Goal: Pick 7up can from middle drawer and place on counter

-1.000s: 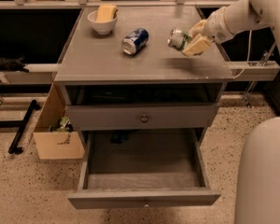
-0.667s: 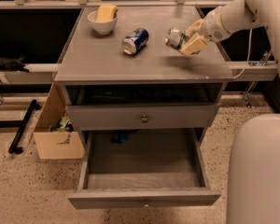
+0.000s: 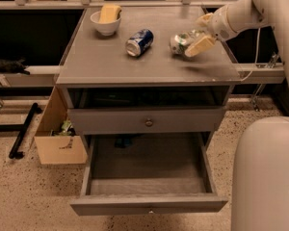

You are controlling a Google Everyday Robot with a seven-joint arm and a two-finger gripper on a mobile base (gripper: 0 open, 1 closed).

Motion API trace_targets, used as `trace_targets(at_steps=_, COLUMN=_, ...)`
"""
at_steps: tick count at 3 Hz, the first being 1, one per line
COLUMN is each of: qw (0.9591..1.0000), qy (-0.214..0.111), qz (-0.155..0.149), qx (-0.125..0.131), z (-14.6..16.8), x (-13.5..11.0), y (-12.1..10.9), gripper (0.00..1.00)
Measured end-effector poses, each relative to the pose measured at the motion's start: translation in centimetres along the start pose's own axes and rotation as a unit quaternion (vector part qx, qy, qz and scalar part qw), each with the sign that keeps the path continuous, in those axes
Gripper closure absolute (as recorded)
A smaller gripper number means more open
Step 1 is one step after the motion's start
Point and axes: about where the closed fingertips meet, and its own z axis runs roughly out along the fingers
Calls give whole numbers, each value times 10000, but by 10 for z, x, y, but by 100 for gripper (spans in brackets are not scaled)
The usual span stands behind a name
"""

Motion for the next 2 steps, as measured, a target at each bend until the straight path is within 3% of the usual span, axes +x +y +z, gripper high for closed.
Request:
trace_targets(at_steps=1, qw=10000, qy=0, qz=0, qx=0, z=0, x=0, y=0, gripper=0)
trace_targets(at_steps=2, qw=9995, qy=-116, qz=-185, qx=216, z=-20, x=-3, y=-3, gripper=0)
